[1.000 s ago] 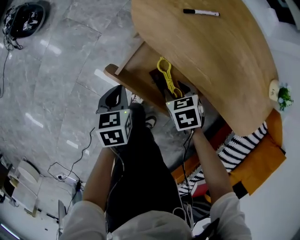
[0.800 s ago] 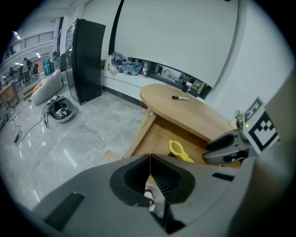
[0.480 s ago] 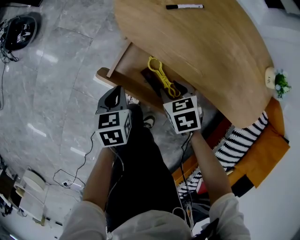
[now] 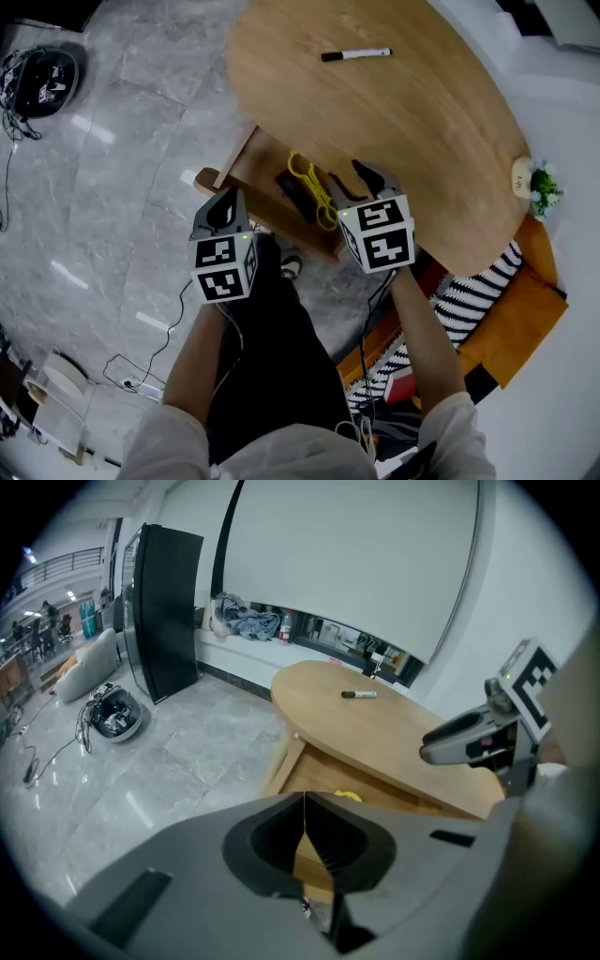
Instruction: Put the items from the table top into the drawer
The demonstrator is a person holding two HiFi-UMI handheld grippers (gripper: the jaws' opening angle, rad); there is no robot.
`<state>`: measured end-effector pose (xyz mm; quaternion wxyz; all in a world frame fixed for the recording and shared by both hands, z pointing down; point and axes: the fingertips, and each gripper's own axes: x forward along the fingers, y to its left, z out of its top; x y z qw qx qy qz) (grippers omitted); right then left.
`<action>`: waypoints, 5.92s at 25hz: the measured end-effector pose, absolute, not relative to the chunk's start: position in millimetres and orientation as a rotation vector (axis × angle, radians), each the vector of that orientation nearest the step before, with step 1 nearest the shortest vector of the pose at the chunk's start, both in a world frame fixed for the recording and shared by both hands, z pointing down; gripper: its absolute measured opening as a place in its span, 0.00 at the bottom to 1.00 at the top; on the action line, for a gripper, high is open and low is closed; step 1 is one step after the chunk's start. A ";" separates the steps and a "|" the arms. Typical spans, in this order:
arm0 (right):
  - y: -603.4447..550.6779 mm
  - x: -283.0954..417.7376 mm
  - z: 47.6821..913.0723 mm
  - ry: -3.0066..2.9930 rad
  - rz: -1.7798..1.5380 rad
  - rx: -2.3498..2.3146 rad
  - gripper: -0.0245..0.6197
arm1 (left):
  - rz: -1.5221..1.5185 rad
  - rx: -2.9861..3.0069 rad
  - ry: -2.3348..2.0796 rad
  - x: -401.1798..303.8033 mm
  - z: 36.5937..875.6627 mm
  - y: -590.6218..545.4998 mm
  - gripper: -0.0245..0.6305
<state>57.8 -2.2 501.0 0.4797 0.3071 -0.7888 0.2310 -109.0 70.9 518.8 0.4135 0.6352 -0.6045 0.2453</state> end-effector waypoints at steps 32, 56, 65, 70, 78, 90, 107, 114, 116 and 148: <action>-221.1 28.6 527.8 -1.910 0.196 0.439 0.32 | 0.520 1.690 -1.545 -109.6 523.2 -158.1 0.05; -213.0 23.1 553.3 -1.794 0.238 0.310 0.13 | 0.525 1.654 -1.540 -116.8 533.5 -137.3 0.05; -202.2 31.0 537.8 -1.809 0.296 0.437 0.12 | 0.527 1.659 -1.540 -113.3 528.8 -112.1 0.05; -178.7 32.5 526.3 -1.830 0.325 0.472 0.13 | 0.533 1.669 -1.548 -111.1 519.2 -89.1 0.05; -114.9 33.4 510.8 -1.885 0.427 0.525 0.13 | 0.555 1.654 -1.566 -108.5 507.8 -28.8 0.05; -5.9 0.0 513.0 -1.974 0.640 0.502 0.13 | 0.537 1.573 -1.604 -110.5 514.3 56.3 0.05; 58.7 -61.9 570.6 -1.961 0.901 0.490 0.26 | 0.518 1.434 -1.646 -158.1 548.2 112.5 0.05; 51.6 -48.4 568.1 -1.960 0.903 0.526 0.20 | 0.542 1.439 -1.634 -161.3 549.6 108.2 0.05; 48.9 -39.5 564.8 -1.963 0.895 0.540 0.20 | 0.551 1.456 -1.630 -156.7 547.4 103.5 0.05; 132.6 219.7 101.3 -1.933 0.456 1.538 0.03 | 0.318 1.943 -1.757 -79.5 63.3 152.8 0.05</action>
